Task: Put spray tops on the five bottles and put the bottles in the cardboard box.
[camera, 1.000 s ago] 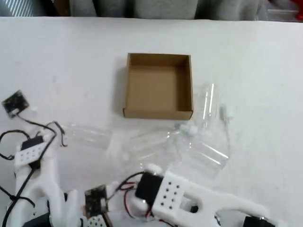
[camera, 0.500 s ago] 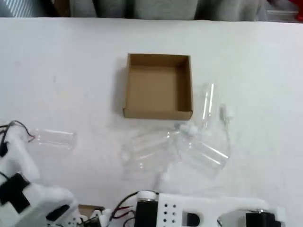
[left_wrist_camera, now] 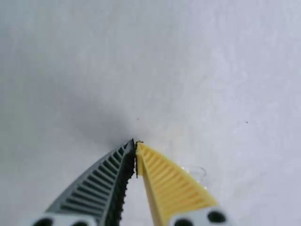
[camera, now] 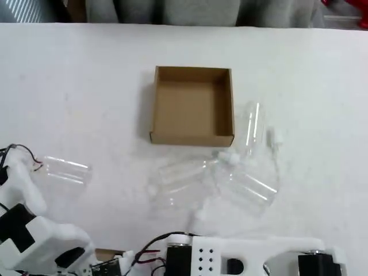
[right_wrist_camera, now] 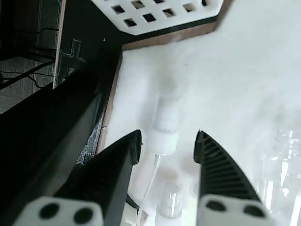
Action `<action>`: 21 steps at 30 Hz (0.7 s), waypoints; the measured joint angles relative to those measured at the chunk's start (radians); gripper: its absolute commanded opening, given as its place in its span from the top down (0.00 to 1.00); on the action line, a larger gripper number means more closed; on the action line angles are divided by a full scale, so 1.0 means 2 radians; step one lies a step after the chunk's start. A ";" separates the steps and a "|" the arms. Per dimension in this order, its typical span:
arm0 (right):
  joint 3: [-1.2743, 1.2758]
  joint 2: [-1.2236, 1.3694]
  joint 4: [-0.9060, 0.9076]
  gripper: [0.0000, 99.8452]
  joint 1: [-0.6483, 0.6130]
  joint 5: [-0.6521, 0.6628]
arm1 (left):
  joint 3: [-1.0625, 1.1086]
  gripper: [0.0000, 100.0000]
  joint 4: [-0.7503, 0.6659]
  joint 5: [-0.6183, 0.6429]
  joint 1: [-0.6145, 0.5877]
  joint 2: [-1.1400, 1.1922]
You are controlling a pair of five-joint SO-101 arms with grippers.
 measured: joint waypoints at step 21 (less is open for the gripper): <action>0.089 -0.002 -0.145 0.82 -0.001 -0.005 | 0.001 0.97 -0.001 0.000 0.008 -0.002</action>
